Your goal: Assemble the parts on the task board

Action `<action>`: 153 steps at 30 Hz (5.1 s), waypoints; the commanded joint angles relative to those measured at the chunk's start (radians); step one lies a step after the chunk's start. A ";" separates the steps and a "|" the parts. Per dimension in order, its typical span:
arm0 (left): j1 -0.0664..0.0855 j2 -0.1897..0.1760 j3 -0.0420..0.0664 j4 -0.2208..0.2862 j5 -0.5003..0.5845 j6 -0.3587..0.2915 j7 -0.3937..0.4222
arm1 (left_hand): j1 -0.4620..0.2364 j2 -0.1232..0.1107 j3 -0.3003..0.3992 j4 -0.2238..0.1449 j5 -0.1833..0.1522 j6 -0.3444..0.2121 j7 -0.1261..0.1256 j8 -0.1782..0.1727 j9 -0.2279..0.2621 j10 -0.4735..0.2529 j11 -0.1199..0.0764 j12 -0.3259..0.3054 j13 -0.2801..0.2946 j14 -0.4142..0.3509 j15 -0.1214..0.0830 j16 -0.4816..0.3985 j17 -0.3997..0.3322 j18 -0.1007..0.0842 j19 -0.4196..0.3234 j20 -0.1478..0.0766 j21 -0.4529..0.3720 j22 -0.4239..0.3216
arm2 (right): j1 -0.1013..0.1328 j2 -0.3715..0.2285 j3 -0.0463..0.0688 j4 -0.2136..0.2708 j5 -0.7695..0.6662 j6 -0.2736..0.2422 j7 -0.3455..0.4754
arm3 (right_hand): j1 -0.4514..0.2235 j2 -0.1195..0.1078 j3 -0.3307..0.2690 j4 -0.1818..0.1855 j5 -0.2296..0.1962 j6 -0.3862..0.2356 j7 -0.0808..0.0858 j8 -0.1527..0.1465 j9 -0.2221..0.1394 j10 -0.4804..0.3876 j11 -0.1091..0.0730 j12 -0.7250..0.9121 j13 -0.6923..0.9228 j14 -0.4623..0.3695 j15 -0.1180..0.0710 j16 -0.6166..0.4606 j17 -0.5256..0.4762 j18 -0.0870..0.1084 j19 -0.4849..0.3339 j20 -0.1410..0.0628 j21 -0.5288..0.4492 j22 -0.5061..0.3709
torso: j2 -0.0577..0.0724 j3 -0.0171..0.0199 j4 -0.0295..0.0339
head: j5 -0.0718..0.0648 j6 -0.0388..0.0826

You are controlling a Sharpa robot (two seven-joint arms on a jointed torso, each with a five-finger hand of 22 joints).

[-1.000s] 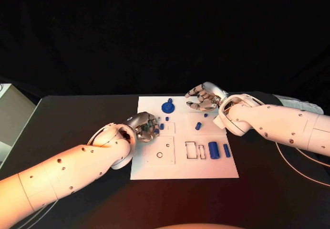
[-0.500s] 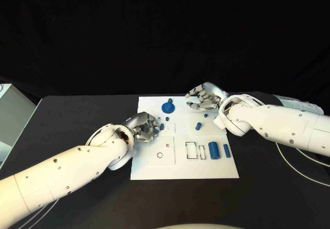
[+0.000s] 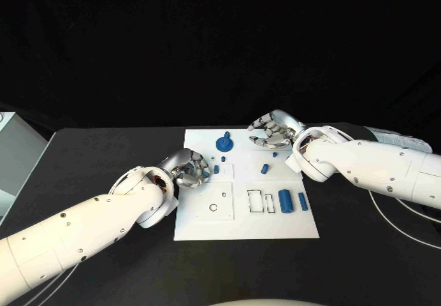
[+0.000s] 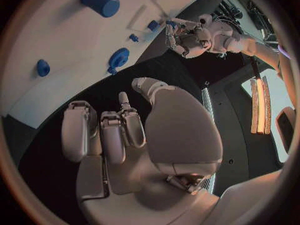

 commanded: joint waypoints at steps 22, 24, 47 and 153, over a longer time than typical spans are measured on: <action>-0.003 0.019 0.017 -0.081 0.080 -0.037 0.071 | 0.012 0.048 -0.025 -0.021 0.002 -0.005 0.010 -0.046 0.014 0.017 0.007 -0.148 -0.069 -0.003 0.002 0.001 -0.006 0.004 0.007 0.001 -0.033 -0.025 | -0.001 -0.001 0.000 0.000 -0.002 0.004 0.012 | -0.012 0.001 0.006 -0.002 0.005 0.008 -0.002 -0.007 0.000 0.007 -0.001 0.004 0.126 0.106 0.002 0.004 0.263 -0.010 0.041 0.006 0.000 0.040 | 0.000 0.0001 -0.0003 | 0.005 0.004; -0.003 0.020 0.017 -0.085 0.075 -0.039 0.073 | 0.016 0.046 -0.013 -0.029 0.002 -0.002 0.012 -0.063 0.012 0.031 0.011 -0.205 -0.097 -0.005 0.005 -0.001 -0.011 0.004 0.008 0.002 -0.034 -0.025 | -0.001 -0.001 0.000 0.000 -0.002 0.004 0.012 | -0.012 0.001 0.006 -0.002 0.005 0.008 -0.002 -0.007 0.000 0.007 -0.001 0.004 0.126 0.106 0.002 0.004 0.263 -0.010 0.041 0.006 0.000 0.040 | 0.000 0.0001 -0.0003 | 0.005 0.004; -0.003 0.027 0.016 -0.101 0.045 -0.028 0.078 | 0.021 0.044 0.004 -0.053 0.002 0.022 0.017 -0.114 0.013 0.077 0.017 -0.350 -0.153 -0.021 0.009 -0.019 -0.047 0.007 0.000 0.006 -0.043 -0.033 | -0.001 0.000 0.000 -0.002 -0.002 0.005 0.012 | -0.013 0.001 0.008 -0.004 0.006 0.009 -0.002 -0.007 0.000 0.008 -0.001 0.005 0.126 0.106 0.001 0.004 0.263 -0.010 0.041 0.006 0.000 0.040 | 0.001 0.0000 0.0000 | 0.005 0.002; 0.014 0.015 0.015 -0.081 -0.474 0.067 0.092 | 0.019 -0.001 0.035 -0.068 0.002 -0.003 0.010 -0.228 0.007 0.042 0.005 -0.190 -0.033 -0.058 0.000 -0.023 -0.070 0.017 -0.053 -0.001 -0.056 -0.041 | -0.004 0.001 0.000 -0.003 0.000 0.003 0.013 | -0.013 0.001 0.008 -0.004 0.006 0.009 -0.002 -0.007 0.000 0.008 -0.001 0.005 0.126 0.106 0.001 0.004 0.263 -0.010 0.041 0.006 0.000 0.040 | 0.000 -0.0002 0.0000 | 0.000 -0.005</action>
